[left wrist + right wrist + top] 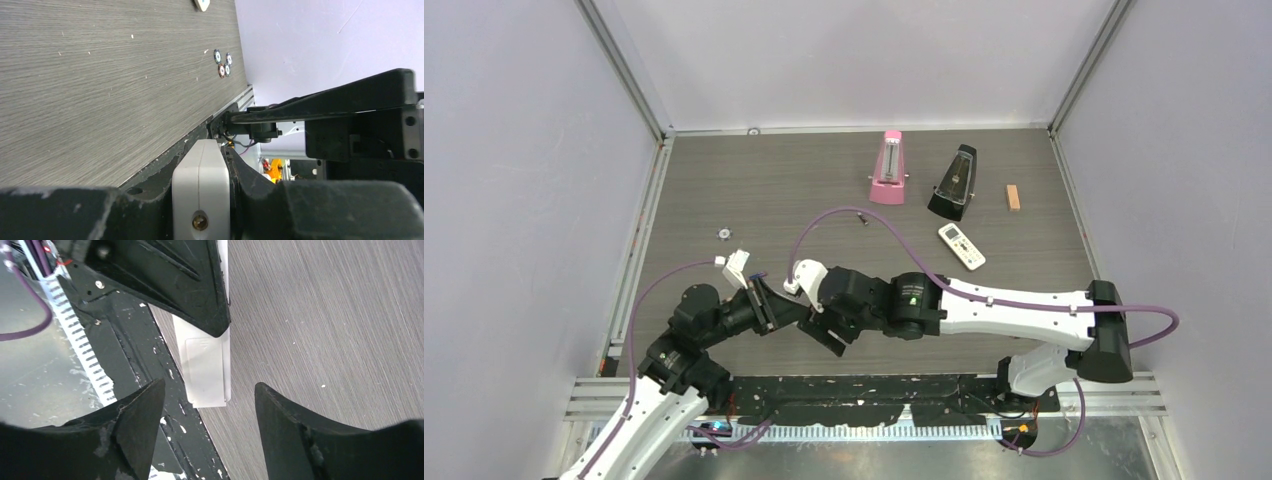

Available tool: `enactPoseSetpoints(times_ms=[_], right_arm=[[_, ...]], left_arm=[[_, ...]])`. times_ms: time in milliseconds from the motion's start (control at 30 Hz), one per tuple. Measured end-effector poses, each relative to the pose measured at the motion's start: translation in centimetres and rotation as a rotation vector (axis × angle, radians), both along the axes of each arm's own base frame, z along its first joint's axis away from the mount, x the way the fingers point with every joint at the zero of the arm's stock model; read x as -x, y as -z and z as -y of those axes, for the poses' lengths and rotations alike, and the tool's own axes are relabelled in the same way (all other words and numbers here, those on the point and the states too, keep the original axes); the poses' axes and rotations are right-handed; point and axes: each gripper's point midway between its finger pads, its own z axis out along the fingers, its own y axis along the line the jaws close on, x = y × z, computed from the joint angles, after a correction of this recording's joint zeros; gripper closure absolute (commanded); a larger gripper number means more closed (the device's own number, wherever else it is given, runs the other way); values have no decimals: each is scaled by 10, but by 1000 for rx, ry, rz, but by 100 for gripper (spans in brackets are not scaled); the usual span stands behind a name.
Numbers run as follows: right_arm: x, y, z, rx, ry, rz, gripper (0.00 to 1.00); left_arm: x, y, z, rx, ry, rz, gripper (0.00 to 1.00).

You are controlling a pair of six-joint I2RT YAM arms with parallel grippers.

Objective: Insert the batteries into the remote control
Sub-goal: Load the battery cover into the remote control.

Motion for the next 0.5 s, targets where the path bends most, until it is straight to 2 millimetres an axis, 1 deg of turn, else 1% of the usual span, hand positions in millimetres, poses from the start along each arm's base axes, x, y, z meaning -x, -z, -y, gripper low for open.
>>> enactPoseSetpoints(times_ms=[133,233,333,400,500], right_arm=[[3,-19,-2,-81,8,-9,17],[6,-37,1,-171,48,-33,15],[6,-60,6,-313,150,-92,13],[7,-70,12,-412,229,-147,12],[5,-74,22,-535,354,-227,11]], left_arm=[[-2,0,-1,17,-14,-12,100],[-2,-2,-1,36,-18,-13,100],[-2,-8,-1,64,-22,-5,100],[-2,-12,0,83,-23,2,100],[-2,-19,1,111,-22,6,100]])
